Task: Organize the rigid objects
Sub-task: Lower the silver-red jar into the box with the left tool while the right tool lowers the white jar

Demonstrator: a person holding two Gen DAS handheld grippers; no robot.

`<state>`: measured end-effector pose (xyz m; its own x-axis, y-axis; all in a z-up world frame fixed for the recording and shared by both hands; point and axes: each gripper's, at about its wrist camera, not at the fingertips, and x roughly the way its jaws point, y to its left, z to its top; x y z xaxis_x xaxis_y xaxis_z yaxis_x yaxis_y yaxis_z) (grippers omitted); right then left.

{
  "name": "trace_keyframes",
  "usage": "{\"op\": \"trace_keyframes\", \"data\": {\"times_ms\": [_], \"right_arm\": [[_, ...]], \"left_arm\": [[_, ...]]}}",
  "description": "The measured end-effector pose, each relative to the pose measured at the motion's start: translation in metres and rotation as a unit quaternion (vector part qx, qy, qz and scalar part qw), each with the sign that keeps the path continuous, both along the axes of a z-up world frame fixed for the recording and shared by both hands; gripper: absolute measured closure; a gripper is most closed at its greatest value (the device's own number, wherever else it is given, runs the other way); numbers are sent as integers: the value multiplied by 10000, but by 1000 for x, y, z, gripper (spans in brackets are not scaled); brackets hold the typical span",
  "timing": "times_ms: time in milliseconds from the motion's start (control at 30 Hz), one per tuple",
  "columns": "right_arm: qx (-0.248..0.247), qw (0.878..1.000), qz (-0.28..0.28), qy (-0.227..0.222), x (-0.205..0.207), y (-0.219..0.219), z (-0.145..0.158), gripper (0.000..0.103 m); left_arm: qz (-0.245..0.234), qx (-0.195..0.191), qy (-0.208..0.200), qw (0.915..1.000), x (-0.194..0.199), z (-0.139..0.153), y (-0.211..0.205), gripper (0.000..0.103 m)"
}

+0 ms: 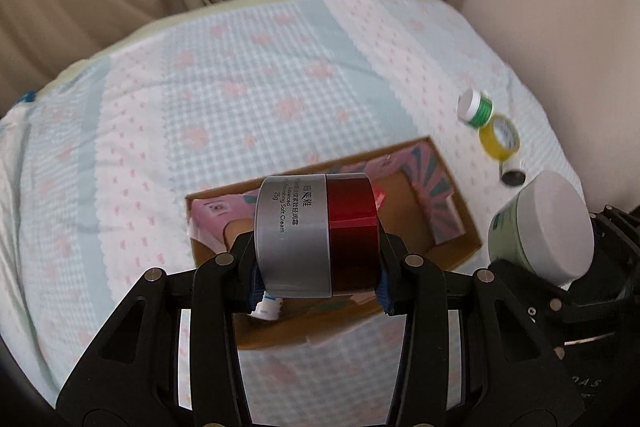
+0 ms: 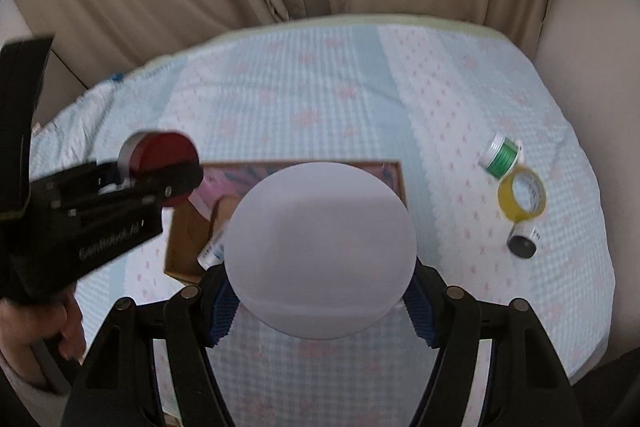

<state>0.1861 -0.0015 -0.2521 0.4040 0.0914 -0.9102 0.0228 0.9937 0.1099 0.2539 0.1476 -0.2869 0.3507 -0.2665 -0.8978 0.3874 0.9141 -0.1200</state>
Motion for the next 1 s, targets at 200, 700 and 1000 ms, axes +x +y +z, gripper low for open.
{"op": "trace_keyframes", "data": {"times_ms": [200, 700, 1000], "right_arm": [[-161, 9992, 43, 372, 14, 7, -43, 37], [-532, 9892, 489, 1276, 57, 12, -161, 37], [-590, 9847, 908, 1365, 56, 21, -174, 36]], "left_arm": [[-237, 81, 403, 9989, 26, -47, -6, 65], [-841, 506, 1209, 9878, 63, -159, -43, 65], [-1245, 718, 1214, 9821, 66, -164, -53, 64]]}}
